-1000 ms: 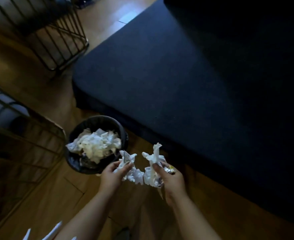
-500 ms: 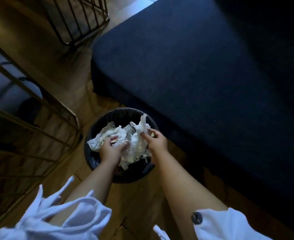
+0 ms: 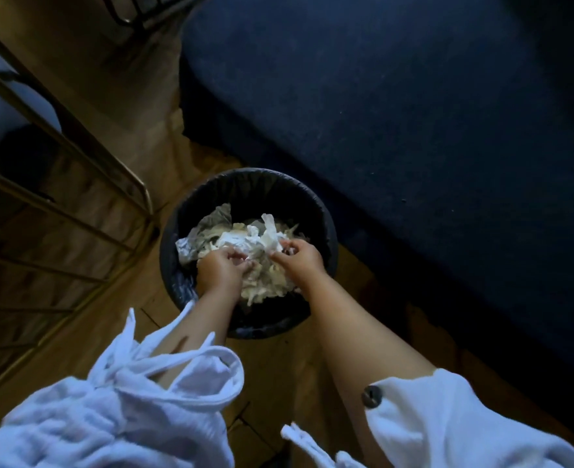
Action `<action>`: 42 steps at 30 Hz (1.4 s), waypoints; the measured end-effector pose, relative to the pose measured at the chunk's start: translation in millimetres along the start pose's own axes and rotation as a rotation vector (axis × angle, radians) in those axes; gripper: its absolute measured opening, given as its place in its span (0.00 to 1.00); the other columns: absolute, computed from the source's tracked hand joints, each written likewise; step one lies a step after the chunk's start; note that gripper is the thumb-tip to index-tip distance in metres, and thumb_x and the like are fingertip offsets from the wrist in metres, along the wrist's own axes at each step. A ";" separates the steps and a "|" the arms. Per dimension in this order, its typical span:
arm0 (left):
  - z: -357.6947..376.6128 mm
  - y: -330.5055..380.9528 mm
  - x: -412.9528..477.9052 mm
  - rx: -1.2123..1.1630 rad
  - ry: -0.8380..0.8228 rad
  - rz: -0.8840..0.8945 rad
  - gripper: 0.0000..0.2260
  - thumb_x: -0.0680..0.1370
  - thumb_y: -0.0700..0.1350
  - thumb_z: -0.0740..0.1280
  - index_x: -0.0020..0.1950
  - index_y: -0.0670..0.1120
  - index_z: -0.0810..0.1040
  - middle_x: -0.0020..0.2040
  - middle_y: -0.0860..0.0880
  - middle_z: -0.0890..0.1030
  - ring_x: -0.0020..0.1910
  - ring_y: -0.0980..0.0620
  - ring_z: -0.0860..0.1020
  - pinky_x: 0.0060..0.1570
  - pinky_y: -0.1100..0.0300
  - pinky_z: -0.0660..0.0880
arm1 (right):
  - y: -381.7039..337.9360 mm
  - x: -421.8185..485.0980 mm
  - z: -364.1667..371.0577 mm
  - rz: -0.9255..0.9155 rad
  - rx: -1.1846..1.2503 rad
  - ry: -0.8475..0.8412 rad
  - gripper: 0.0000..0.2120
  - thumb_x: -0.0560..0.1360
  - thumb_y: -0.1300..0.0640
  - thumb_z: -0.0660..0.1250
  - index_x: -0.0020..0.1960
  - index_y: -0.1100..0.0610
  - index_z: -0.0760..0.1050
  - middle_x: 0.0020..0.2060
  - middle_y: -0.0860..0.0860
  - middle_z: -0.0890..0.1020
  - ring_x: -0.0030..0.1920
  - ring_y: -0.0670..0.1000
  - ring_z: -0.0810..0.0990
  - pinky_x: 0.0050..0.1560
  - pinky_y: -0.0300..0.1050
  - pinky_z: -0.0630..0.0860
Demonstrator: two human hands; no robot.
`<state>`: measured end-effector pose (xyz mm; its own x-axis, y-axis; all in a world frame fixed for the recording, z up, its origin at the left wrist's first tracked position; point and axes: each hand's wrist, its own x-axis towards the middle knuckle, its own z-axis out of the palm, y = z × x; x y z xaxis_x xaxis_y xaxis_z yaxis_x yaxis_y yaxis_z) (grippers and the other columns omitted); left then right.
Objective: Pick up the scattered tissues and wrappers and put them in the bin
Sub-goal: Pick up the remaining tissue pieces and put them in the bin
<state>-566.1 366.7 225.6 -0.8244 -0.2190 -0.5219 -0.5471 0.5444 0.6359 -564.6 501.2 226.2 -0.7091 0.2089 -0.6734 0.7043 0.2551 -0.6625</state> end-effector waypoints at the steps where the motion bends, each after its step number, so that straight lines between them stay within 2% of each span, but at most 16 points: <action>1: -2.8 4.9 -5.0 0.020 0.014 0.029 0.10 0.70 0.44 0.74 0.50 0.45 0.81 0.50 0.47 0.81 0.50 0.48 0.77 0.50 0.58 0.73 | -3.9 -4.3 -4.5 -0.023 0.007 0.001 0.23 0.73 0.49 0.68 0.65 0.57 0.72 0.64 0.54 0.75 0.61 0.54 0.76 0.62 0.49 0.74; 4: -11.5 20.3 -21.4 0.114 0.069 0.158 0.19 0.68 0.48 0.75 0.57 0.46 0.78 0.60 0.45 0.77 0.60 0.45 0.75 0.57 0.53 0.73 | -21.8 -22.8 -25.4 -0.036 0.114 -0.024 0.27 0.75 0.41 0.62 0.68 0.54 0.69 0.66 0.53 0.74 0.63 0.53 0.74 0.65 0.52 0.72; 6: -17.5 29.9 -33.0 0.130 0.092 0.225 0.20 0.69 0.49 0.74 0.59 0.48 0.77 0.62 0.45 0.75 0.62 0.44 0.73 0.59 0.50 0.73 | -32.7 -38.3 -43.9 -0.007 0.203 -0.054 0.26 0.76 0.39 0.58 0.67 0.53 0.71 0.64 0.52 0.76 0.62 0.53 0.75 0.64 0.51 0.71; 8: -21.1 40.1 -47.6 0.127 0.098 0.267 0.19 0.71 0.49 0.73 0.60 0.48 0.77 0.63 0.45 0.74 0.64 0.44 0.71 0.60 0.51 0.71 | -41.2 -57.3 -62.8 -0.013 0.289 -0.049 0.24 0.78 0.41 0.56 0.66 0.54 0.72 0.60 0.49 0.76 0.61 0.52 0.74 0.60 0.47 0.72; 11: -16.0 58.7 -80.8 0.078 0.086 0.304 0.18 0.73 0.48 0.71 0.61 0.47 0.76 0.64 0.45 0.73 0.65 0.46 0.69 0.61 0.56 0.67 | -43.3 -90.5 -91.7 -0.085 0.411 -0.011 0.22 0.79 0.45 0.55 0.65 0.57 0.73 0.55 0.47 0.77 0.58 0.49 0.76 0.52 0.41 0.72; 14: 4.1 73.5 -125.0 0.045 0.026 0.359 0.16 0.74 0.46 0.69 0.62 0.46 0.75 0.62 0.45 0.73 0.64 0.48 0.70 0.60 0.59 0.66 | -26.0 -128.9 -124.1 -0.116 0.482 0.024 0.16 0.80 0.47 0.55 0.58 0.55 0.75 0.42 0.41 0.77 0.46 0.42 0.77 0.45 0.36 0.72; 16: 24.4 77.5 -156.0 0.058 -0.035 0.407 0.15 0.75 0.45 0.69 0.61 0.44 0.75 0.60 0.44 0.75 0.61 0.47 0.72 0.61 0.58 0.67 | 0.4 -151.4 -146.4 -0.133 0.475 0.076 0.16 0.79 0.47 0.56 0.60 0.54 0.74 0.42 0.38 0.76 0.43 0.39 0.74 0.48 0.37 0.71; 19: 63.3 80.4 -208.1 0.067 -0.165 0.470 0.15 0.75 0.46 0.69 0.60 0.45 0.76 0.58 0.46 0.77 0.59 0.50 0.74 0.61 0.55 0.71 | 55.5 -186.5 -181.9 -0.153 0.464 0.164 0.13 0.79 0.48 0.57 0.59 0.50 0.74 0.46 0.39 0.77 0.47 0.38 0.74 0.50 0.38 0.73; 23: 127.7 86.7 -294.1 0.041 -0.415 0.472 0.10 0.76 0.49 0.65 0.57 0.50 0.76 0.56 0.51 0.79 0.56 0.54 0.77 0.56 0.57 0.75 | 145.9 -242.1 -238.3 -0.120 0.463 0.294 0.12 0.79 0.53 0.59 0.60 0.54 0.76 0.51 0.44 0.78 0.52 0.41 0.76 0.57 0.42 0.73; 25: 165.7 91.9 -342.7 0.048 -0.533 0.478 0.07 0.77 0.49 0.63 0.54 0.51 0.76 0.52 0.51 0.80 0.54 0.53 0.78 0.54 0.56 0.76 | 200.7 -274.7 -268.8 -0.091 0.475 0.367 0.11 0.79 0.55 0.60 0.59 0.54 0.76 0.52 0.45 0.78 0.53 0.43 0.76 0.54 0.40 0.73; 28: 228.1 94.0 -419.5 0.098 -0.710 0.523 0.05 0.78 0.46 0.62 0.53 0.51 0.74 0.46 0.57 0.78 0.51 0.54 0.77 0.48 0.63 0.75 | 288.0 -331.8 -313.7 -0.008 0.529 0.470 0.10 0.79 0.55 0.60 0.57 0.52 0.75 0.48 0.45 0.78 0.50 0.44 0.76 0.43 0.33 0.72; 30: 272.5 91.0 -477.2 0.169 -0.823 0.562 0.05 0.78 0.45 0.62 0.53 0.50 0.73 0.45 0.60 0.75 0.49 0.57 0.76 0.47 0.67 0.73 | 345.6 -374.8 -345.3 0.051 0.581 0.555 0.09 0.79 0.55 0.60 0.57 0.52 0.76 0.48 0.45 0.78 0.49 0.44 0.76 0.40 0.31 0.71; 33: 333.5 80.3 -571.6 0.279 -0.952 0.580 0.05 0.78 0.48 0.62 0.53 0.51 0.73 0.44 0.60 0.74 0.46 0.62 0.74 0.42 0.71 0.71 | 432.2 -441.8 -387.2 0.161 0.624 0.673 0.10 0.79 0.54 0.60 0.57 0.51 0.76 0.51 0.46 0.79 0.51 0.44 0.77 0.42 0.33 0.72; 38: 408.4 49.2 -706.7 0.514 -1.143 0.552 0.06 0.78 0.52 0.62 0.53 0.53 0.72 0.46 0.58 0.76 0.45 0.62 0.75 0.40 0.70 0.72 | 554.7 -550.2 -435.4 0.306 0.737 0.832 0.12 0.79 0.54 0.59 0.60 0.54 0.75 0.54 0.48 0.78 0.53 0.46 0.76 0.45 0.32 0.71; 42: 452.1 33.8 -776.1 0.783 -1.244 0.577 0.07 0.78 0.53 0.60 0.53 0.52 0.72 0.45 0.56 0.76 0.43 0.61 0.75 0.38 0.70 0.72 | 632.3 -618.3 -455.7 0.429 0.830 0.881 0.11 0.79 0.55 0.60 0.58 0.56 0.76 0.55 0.51 0.79 0.57 0.50 0.77 0.52 0.40 0.74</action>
<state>120.8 921.1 395.1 -0.0419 0.7180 -0.6948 0.3179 0.6689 0.6720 304.0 963.5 373.1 0.0196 0.7593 -0.6505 0.4647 -0.5830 -0.6665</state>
